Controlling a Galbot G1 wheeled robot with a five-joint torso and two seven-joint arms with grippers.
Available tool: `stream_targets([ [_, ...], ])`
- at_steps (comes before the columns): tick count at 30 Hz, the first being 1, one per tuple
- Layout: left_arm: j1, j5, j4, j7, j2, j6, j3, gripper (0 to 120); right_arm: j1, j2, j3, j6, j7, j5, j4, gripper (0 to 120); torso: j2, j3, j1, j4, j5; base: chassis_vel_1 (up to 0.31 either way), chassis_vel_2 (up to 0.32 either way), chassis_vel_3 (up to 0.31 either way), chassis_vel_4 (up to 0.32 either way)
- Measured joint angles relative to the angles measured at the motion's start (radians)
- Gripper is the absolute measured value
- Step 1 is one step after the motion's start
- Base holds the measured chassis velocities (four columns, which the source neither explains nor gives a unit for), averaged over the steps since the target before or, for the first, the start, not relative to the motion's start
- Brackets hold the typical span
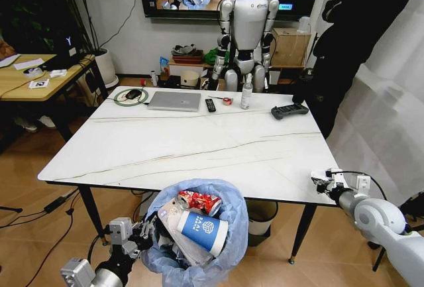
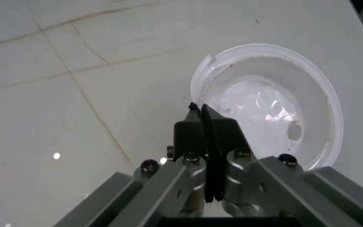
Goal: Pick up the trash bin and place the trash from the table into it.
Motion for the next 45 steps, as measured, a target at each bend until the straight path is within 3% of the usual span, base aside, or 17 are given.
stream_targets([
  [12, 0.006, -0.001, -0.006, -0.006, 0.002, 0.002, 0.0, 0, -0.033, -0.025, 0.085, 0.147, -0.183, 0.077, 0.234, 0, 0.0, 0.0, 0.0, 0.0, -0.0001, 0.0, 0.0, 0.0, 0.0],
  [15, 0.002, 0.0, -0.005, -0.007, 0.004, 0.004, 0.005, 0, -0.01, -0.07, 0.032, 0.243, -0.32, 0.134, 0.333, 0, 0.0, 0.0, 0.0, 0.0002, 0.0, 0.0, 0.0, 0.0, 0.0],
  [17, 0.001, 0.0, -0.005, -0.007, 0.004, 0.005, 0.005, 0, -0.005, -0.08, 0.02, 0.256, -0.342, 0.143, 0.345, 0, 0.0, 0.0, 0.0, 0.0002, -0.0001, 0.0, 0.0, 0.0, 0.0],
  [23, -0.002, -0.008, -0.001, -0.009, 0.003, 0.006, 0.003, 0, 0.033, -0.161, -0.115, 0.388, -0.597, 0.155, 0.429, 0, 0.0, 0.0, 0.0, 0.0001, 0.0, 0.0, 0.0, 0.0, 0.0],
  [29, -0.006, -0.019, 0.0, -0.011, 0.004, 0.01, 0.003, 0, 0.034, -0.225, -0.184, 0.431, -0.739, 0.113, 0.471, 0, 0.0, 0.0, 0.0, 0.0, -0.0002, 0.0, 0.0, 0.0, 0.0],
  [35, -0.004, -0.024, 0.0, -0.013, 0.0, 0.011, 0.005, 0, 0.053, -0.273, -0.238, 0.441, -0.794, 0.09, 0.483, 0, 0.0, 0.0, 0.0, 0.0, -0.0002, 0.0, 0.0, 0.0, 0.0],
  [45, -0.004, -0.024, -0.005, -0.013, -0.009, 0.012, 0.006, 0, 0.147, -0.259, -0.355, 0.443, -0.84, 0.076, 0.455, 0, 0.0, 0.0, 0.0, 0.0, -0.0001, 0.0, 0.0, 0.0, 0.0],
])
